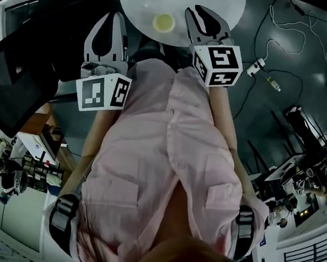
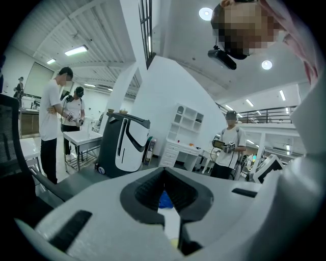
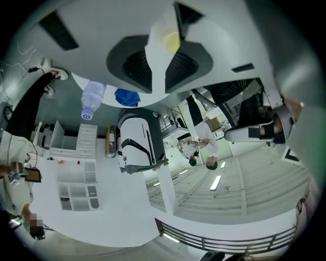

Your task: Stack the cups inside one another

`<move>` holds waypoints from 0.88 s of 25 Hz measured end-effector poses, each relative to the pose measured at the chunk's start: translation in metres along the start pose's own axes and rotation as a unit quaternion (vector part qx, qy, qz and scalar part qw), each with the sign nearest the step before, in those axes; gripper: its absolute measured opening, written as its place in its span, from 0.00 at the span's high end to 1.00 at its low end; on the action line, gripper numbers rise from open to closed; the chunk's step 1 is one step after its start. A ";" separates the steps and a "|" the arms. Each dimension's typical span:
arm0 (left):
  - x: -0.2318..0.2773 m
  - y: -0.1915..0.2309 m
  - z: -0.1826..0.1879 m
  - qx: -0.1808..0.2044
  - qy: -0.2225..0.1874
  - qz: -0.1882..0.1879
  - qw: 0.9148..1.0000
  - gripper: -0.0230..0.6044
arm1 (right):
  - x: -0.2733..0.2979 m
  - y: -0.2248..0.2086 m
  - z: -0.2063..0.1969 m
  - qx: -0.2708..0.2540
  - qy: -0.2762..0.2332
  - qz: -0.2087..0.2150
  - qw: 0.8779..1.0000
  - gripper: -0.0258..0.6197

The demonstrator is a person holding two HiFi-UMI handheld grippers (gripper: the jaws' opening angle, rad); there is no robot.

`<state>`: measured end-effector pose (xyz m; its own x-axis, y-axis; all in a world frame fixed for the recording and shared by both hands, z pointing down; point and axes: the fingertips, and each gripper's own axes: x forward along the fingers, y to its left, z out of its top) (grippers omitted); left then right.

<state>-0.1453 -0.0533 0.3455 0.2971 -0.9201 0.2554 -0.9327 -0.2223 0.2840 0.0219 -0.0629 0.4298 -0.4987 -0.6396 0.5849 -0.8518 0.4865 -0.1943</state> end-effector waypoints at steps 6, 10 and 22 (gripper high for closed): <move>-0.002 0.006 0.003 -0.001 -0.001 0.006 1.000 0.94 | 0.020 0.012 -0.019 -0.022 0.044 0.017 0.999 0.86; -0.003 0.009 0.003 0.000 -0.001 0.010 1.000 0.94 | 0.031 0.017 -0.033 -0.030 0.072 0.031 0.996 0.86; -0.007 0.016 0.000 -0.002 0.004 0.020 1.000 0.94 | 0.055 0.036 -0.075 -0.048 0.149 0.058 0.986 0.85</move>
<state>-0.1624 -0.0502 0.3486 0.2620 -0.9256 0.2731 -0.9429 -0.1852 0.2767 -0.0239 -0.0362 0.5138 -0.5112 -0.3801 0.7709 -0.7653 0.6096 -0.2069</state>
